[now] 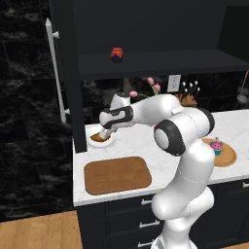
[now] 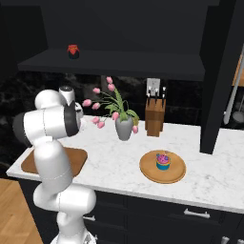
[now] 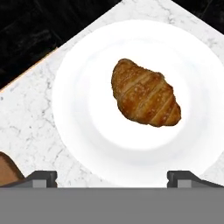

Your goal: From the different types of pastries on the counter, select a croissant and place it on the cutting board. Then retrieve a jar of jam from the cabinet and place it alongside the croissant on the cutting board.

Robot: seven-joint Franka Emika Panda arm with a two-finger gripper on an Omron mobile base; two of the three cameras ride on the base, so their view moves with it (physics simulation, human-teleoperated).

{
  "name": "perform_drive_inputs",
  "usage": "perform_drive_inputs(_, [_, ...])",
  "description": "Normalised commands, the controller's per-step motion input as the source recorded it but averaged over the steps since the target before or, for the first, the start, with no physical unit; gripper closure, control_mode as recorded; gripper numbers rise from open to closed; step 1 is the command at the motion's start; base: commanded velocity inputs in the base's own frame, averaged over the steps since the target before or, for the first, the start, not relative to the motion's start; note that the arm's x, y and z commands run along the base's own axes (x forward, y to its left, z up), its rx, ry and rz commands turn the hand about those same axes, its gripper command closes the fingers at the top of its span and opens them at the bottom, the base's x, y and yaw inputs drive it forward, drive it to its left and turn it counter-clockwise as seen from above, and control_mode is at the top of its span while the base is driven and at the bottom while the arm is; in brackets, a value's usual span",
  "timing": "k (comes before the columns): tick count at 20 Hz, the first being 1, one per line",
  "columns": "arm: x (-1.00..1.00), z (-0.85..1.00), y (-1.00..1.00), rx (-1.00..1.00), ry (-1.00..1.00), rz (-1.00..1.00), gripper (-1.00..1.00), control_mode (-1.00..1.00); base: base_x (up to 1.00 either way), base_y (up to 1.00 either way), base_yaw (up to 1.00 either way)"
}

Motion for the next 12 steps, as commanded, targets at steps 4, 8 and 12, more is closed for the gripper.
perform_drive_inputs(4, [0.09, 0.0, 0.03, 0.0, -0.03, 0.03, -1.0, -1.0, 0.0, 0.0, 0.0])
perform_drive_inputs(8, [0.41, -0.07, 0.11, 0.0, -0.05, 0.12, -1.0, -1.0, 0.0, 0.0, 0.0])
perform_drive_inputs(12, [0.33, -0.09, 0.19, -0.03, -0.06, 0.12, -1.0, -1.0, 0.0, 0.0, 0.0])
